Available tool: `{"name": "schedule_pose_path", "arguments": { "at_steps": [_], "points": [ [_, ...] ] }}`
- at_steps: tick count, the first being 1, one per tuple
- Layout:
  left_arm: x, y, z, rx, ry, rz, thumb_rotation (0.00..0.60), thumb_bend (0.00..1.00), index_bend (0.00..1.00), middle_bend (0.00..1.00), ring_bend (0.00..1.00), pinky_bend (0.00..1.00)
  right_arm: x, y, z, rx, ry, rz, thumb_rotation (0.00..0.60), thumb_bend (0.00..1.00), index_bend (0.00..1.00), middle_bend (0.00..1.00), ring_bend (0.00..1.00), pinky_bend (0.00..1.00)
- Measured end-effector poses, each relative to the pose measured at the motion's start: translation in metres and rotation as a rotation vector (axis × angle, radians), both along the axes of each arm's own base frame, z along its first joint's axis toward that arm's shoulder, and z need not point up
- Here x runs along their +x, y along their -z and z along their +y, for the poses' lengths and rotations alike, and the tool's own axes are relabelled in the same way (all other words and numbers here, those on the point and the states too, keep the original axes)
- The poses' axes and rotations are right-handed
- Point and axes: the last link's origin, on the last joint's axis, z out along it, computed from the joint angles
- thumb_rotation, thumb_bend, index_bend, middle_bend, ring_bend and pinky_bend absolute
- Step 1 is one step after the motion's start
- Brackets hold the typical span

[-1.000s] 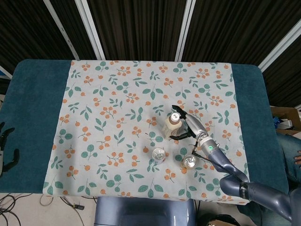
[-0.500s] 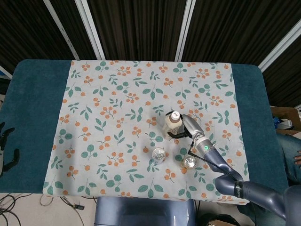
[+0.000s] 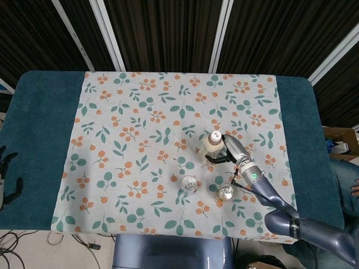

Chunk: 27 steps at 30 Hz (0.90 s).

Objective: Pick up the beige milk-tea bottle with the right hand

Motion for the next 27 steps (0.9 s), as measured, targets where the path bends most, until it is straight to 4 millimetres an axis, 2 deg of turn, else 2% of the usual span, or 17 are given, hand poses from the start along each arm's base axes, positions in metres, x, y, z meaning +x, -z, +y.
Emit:
{"name": "schedule_pose_path", "arguments": {
  "at_steps": [4,10,17,20,27],
  "points": [
    [0.0,0.0,0.0,0.0,0.001,0.002,0.6,0.48,0.15,0.0,0.03,0.04,-0.004,-0.029,-0.002,-0.058,0.001,-0.017,0.6,0.47,0.39,0.42,0.36,0.31],
    [0.001,0.001,0.0,0.001,0.001,0.001,0.6,0.48,0.15,0.0,0.03,0.04,-0.016,-0.084,0.001,-0.153,0.02,-0.03,0.6,0.47,0.39,0.41,0.36,0.31],
    [0.001,0.003,0.0,-0.003,0.003,0.008,0.6,0.48,0.15,0.0,0.03,0.04,-0.042,-0.154,0.024,-0.224,0.069,-0.004,0.6,0.46,0.39,0.41,0.36,0.31],
    [0.002,0.004,0.0,-0.005,0.004,0.009,0.6,0.48,0.15,0.0,0.03,0.04,-0.053,-0.172,0.041,-0.23,0.088,-0.013,0.6,0.46,0.39,0.41,0.36,0.31],
    [0.002,0.004,0.0,-0.004,0.005,0.004,0.6,0.48,0.15,0.0,0.03,0.04,-0.074,-0.187,0.085,-0.242,0.081,-0.091,0.6,0.46,0.39,0.42,0.36,0.31]
  ]
}}
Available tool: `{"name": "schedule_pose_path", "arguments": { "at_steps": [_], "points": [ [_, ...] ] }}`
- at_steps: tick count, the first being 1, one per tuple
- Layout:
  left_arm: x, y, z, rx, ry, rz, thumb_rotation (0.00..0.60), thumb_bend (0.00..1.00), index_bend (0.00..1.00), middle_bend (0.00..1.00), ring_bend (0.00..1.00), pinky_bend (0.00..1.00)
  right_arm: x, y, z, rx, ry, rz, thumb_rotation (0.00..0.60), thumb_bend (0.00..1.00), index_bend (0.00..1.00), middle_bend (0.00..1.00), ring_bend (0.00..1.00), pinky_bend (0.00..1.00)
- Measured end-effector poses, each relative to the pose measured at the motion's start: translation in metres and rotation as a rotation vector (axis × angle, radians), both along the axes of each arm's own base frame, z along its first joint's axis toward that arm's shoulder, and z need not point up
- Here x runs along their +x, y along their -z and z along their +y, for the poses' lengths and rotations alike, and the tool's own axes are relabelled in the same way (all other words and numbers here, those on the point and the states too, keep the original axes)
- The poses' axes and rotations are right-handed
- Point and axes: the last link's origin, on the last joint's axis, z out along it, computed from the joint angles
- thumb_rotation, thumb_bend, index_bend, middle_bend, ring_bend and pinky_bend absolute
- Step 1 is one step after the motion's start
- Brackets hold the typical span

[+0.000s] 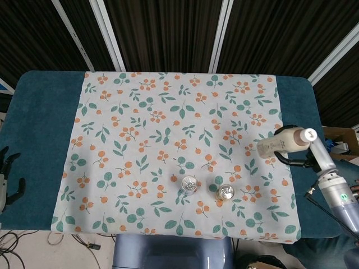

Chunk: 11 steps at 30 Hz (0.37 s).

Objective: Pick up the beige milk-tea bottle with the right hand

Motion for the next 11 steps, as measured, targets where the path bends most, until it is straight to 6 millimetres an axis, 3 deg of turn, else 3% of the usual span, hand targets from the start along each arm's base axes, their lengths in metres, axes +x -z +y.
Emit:
{"name": "schedule_pose_path", "arguments": {
  "at_steps": [3,11],
  "points": [
    [0.0,-0.001,0.0,0.001,-0.002,-0.005,0.6,0.48,0.15,0.0,0.03,0.04,-0.007,-0.002,0.013,0.007,-0.009,-0.039,0.6,0.46,0.39,0.42,0.36,0.31],
    [0.0,-0.001,0.0,0.0,0.0,-0.007,0.6,0.48,0.15,0.0,0.03,0.04,-0.014,-0.001,0.02,-0.002,-0.038,-0.117,0.6,0.45,0.39,0.42,0.36,0.31]
  ]
}}
